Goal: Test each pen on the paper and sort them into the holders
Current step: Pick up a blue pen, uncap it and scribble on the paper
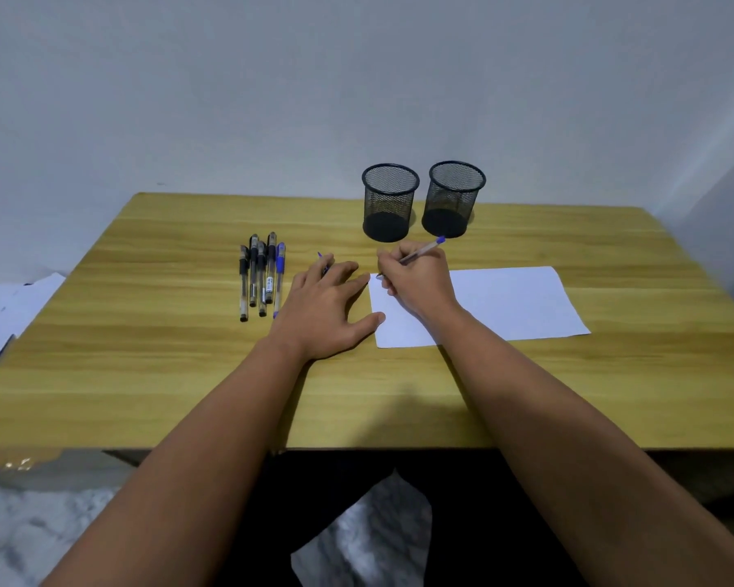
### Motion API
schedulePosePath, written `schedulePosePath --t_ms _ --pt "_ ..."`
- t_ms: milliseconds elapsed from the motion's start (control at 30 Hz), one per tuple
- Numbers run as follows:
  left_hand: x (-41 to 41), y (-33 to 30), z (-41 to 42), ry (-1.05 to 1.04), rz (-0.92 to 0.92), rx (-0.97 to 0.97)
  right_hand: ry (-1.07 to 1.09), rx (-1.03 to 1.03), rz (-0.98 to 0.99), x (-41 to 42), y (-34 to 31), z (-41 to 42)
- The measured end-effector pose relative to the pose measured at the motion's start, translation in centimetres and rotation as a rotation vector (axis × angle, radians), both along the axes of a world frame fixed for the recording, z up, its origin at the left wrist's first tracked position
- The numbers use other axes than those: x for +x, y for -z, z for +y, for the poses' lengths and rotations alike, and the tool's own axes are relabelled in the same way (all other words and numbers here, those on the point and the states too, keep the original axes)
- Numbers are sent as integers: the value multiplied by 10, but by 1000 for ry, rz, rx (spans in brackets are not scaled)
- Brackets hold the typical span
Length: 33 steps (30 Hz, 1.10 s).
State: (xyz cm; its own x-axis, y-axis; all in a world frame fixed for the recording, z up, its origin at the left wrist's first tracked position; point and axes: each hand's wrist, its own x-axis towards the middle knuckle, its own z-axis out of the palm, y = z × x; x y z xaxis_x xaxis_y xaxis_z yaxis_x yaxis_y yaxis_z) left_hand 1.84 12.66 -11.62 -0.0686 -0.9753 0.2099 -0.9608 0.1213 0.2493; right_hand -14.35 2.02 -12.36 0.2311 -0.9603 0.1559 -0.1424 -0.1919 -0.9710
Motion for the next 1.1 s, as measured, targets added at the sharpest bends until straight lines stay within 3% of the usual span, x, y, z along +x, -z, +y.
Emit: schedulePosePath --t_ms 1100 --pt "1 2 -1 6 -2 -13 111 -122 167 0 2 1"
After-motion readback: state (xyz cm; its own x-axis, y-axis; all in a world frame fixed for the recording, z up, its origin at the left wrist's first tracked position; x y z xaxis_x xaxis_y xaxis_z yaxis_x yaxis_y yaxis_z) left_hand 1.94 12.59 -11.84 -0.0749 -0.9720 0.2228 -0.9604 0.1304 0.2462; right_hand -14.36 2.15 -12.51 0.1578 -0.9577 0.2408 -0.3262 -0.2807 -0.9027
